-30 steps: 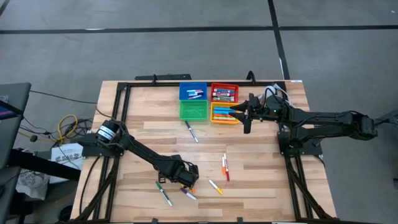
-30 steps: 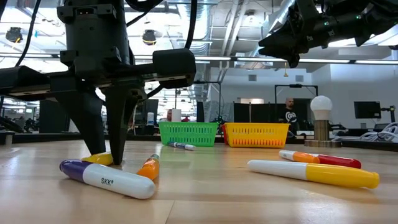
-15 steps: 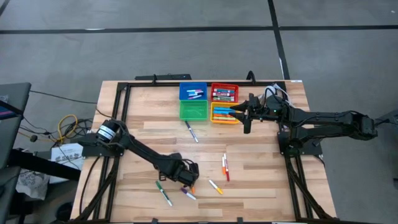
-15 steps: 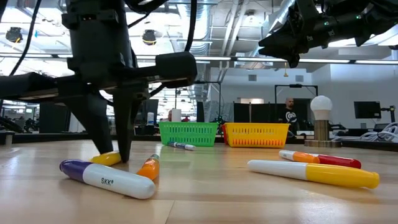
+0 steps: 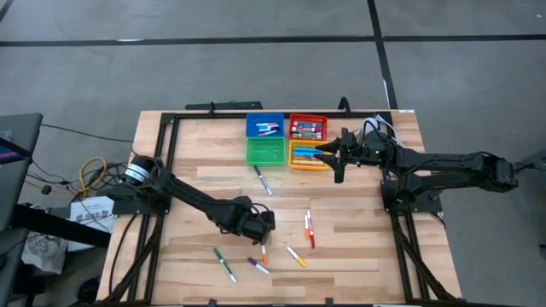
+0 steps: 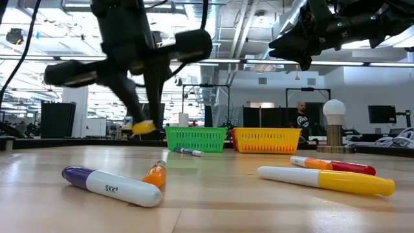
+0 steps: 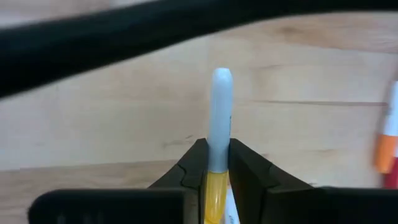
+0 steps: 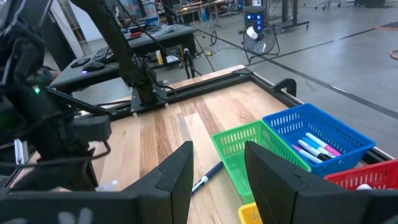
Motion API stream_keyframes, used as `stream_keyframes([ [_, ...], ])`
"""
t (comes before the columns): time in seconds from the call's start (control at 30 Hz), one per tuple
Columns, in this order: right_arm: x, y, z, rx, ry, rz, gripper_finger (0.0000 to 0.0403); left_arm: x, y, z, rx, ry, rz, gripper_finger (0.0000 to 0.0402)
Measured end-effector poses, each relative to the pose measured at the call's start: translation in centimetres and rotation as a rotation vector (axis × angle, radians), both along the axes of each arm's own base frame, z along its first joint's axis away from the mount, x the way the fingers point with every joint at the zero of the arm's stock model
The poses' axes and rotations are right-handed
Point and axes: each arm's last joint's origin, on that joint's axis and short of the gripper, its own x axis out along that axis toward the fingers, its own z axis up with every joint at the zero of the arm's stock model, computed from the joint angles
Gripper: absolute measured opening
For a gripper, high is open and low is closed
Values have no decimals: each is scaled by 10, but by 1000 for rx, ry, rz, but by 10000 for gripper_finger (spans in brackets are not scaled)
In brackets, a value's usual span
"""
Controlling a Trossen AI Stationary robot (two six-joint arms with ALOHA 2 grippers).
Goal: Pick & Place Markers
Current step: Put the left yellow highlighter pen into the blue bin
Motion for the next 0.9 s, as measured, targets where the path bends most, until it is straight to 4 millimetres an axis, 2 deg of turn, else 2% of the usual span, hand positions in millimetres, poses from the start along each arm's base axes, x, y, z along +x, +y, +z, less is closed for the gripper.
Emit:
stream_keyframes([
  [0.3,0,0,0,0,0,0,133,-11,9,50,103,-147,-122,49],
  [0.6,0,0,0,0,0,0,134,-23,19,98,299,-315,-228,49],
  [0.73,0,0,0,0,0,0,133,-20,19,106,373,-378,-267,49],
  [0.9,0,0,0,0,0,0,134,-15,18,106,401,-404,-293,45],
])
